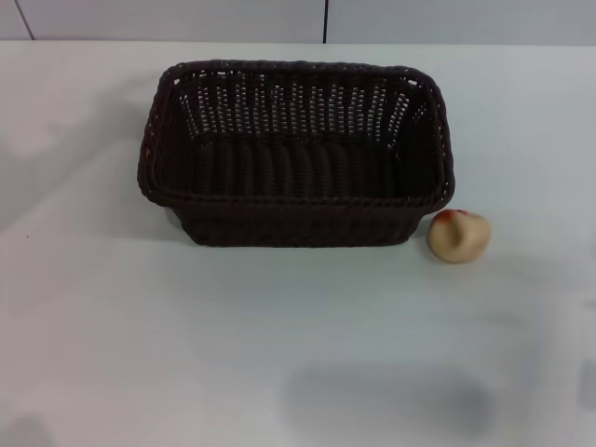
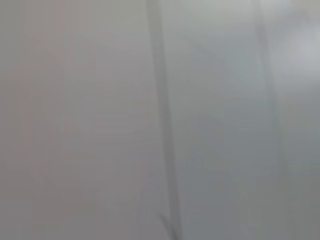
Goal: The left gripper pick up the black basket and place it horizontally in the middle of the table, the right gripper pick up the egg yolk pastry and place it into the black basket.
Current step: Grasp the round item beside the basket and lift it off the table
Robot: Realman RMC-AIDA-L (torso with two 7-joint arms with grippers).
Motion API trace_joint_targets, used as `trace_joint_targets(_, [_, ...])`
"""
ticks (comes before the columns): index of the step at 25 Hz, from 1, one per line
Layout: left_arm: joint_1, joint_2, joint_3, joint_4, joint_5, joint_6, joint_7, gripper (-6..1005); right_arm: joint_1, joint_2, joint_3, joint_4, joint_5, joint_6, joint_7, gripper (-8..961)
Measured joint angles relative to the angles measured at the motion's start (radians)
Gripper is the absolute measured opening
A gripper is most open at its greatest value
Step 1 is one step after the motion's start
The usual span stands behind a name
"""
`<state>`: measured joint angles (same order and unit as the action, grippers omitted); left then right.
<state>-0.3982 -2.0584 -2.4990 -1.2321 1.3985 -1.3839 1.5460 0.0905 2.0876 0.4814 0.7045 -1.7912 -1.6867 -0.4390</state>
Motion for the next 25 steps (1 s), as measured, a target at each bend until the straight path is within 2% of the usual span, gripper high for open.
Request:
trace_joint_targets(2, [0.028,-0.001,-0.051,0.075,-0.07,0.014,0.025,450,0.0,0.0,-0.067,0.027,0.023,0.021,0.002,514])
trace_joint_targets(7, [0.052,-0.003,-0.12,0.18,-0.147,0.026,0.073,448,0.011,0.0,-0.156,0.043,0.07,0.067,0.004,514])
trace_joint_targets(8, [0.052,-0.003,-0.12,0.18,-0.147,0.026,0.073,448,0.011,0.0,-0.156,0.043,0.07,0.067,0.004,514])
trace_joint_targets(9, [0.063,-0.001,-0.149,0.272,-0.215,0.026,0.12,448,0.013,0.0,-0.167,0.045,0.075,0.084,0.005,514])
trace_joint_targets(12, [0.067,0.007,-0.174,0.343,-0.238,0.027,0.15,447,0.022,0.0,-0.188,0.051,0.081,0.163,0.009,514])
trace_joint_targets(17, [0.077,0.008,-0.178,0.357,-0.237,0.024,0.165,446,0.039,-0.001,-0.192,0.05,0.082,0.278,0.041,513])
trace_joint_targets(25, [0.089,0.009,-0.179,0.354,-0.243,0.021,0.166,445,0.05,-0.001,-0.236,0.054,0.082,0.355,0.06,513])
